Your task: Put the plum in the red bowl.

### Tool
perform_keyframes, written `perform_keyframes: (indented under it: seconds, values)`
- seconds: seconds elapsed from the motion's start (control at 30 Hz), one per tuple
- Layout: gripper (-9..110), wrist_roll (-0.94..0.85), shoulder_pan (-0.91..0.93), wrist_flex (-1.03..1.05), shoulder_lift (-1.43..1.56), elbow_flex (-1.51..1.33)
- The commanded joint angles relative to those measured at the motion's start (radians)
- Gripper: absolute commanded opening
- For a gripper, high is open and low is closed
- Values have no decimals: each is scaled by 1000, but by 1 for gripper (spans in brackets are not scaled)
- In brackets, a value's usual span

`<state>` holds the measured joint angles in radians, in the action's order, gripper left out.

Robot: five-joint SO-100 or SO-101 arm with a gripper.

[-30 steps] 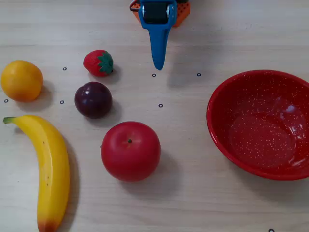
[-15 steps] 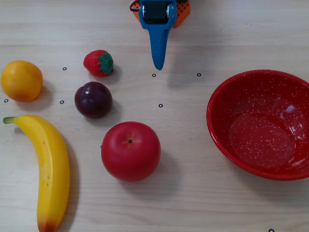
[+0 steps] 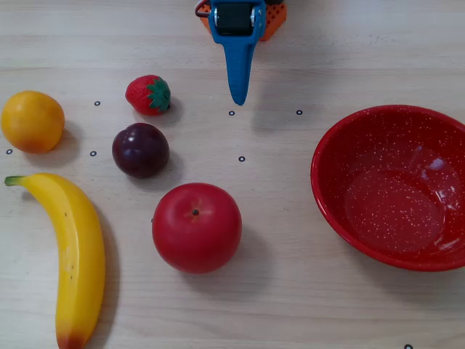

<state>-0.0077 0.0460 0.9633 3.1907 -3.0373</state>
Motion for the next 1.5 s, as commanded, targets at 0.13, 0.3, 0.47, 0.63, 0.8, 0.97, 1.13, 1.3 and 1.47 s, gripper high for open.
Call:
perform_keyframes:
  seconds: [0.13,0.3,0.47,0.63,0.8,0.97,1.13,1.3,1.47]
  values:
    - [0,-11,-15,-34,15,-9]
    - [0,-3,-12,-34,15,-9]
    - [0,-6,-12,-34,15,-9]
    - [0,2,-14,-37,12,-9]
    - [0,57,-31,-37,-40,29]
    - [0,115,-66,-29,-161,158]
    - [0,181,-126,6,-325,337]
    - [0,196,-184,81,-534,565]
    - [0,216,-222,147,-695,759]
